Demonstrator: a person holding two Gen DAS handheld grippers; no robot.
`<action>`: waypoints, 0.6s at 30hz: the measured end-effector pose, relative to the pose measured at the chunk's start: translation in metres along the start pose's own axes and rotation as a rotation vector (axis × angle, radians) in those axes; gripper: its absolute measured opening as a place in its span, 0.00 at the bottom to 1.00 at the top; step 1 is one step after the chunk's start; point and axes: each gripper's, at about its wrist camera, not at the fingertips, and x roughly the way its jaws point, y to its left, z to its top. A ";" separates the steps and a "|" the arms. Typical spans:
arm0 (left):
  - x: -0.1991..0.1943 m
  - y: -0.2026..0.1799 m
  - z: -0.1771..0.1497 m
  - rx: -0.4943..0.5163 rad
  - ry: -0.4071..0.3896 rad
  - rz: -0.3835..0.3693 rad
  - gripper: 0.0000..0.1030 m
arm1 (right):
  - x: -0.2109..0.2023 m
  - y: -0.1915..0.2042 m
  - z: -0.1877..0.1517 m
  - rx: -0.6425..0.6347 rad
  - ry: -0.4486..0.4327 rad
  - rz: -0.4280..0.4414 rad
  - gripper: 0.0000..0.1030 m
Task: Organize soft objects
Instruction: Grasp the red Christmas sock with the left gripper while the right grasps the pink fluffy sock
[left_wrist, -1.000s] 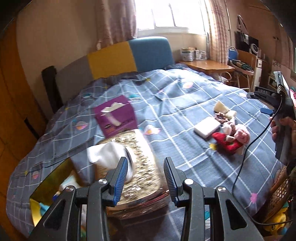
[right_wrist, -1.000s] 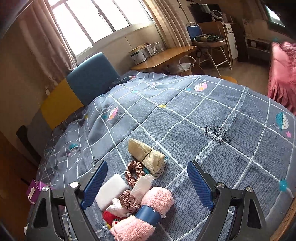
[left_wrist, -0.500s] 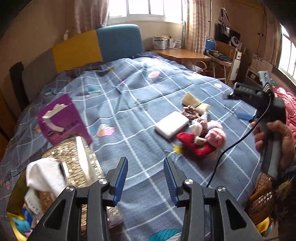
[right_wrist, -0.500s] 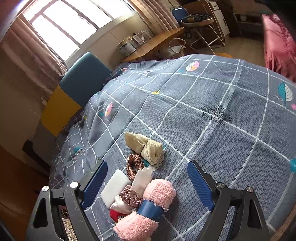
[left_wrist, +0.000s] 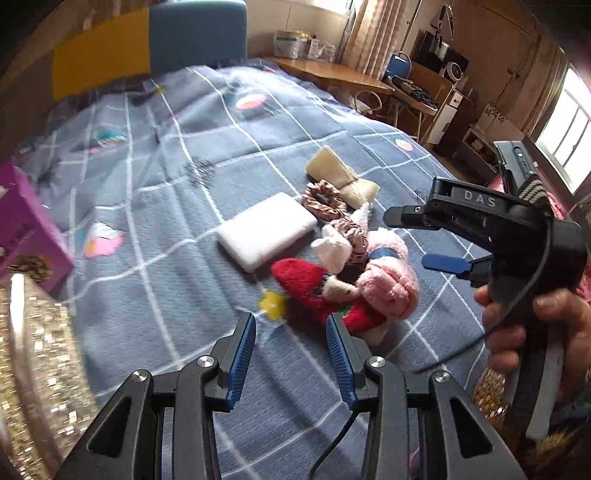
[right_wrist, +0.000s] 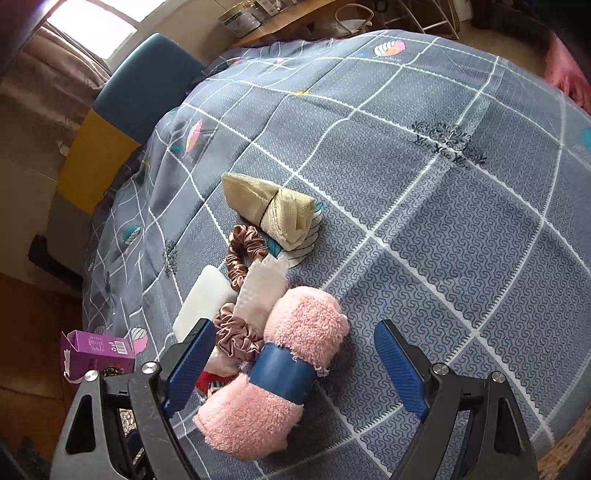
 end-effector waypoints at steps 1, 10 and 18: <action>0.009 -0.001 0.002 -0.011 0.018 -0.015 0.39 | 0.002 0.001 -0.001 -0.004 0.011 -0.003 0.86; 0.057 -0.007 0.025 -0.137 0.077 -0.111 0.42 | 0.007 0.005 -0.002 0.010 0.046 0.028 0.86; 0.069 -0.015 0.021 -0.101 0.058 -0.121 0.17 | 0.011 0.006 -0.001 0.004 0.062 0.025 0.81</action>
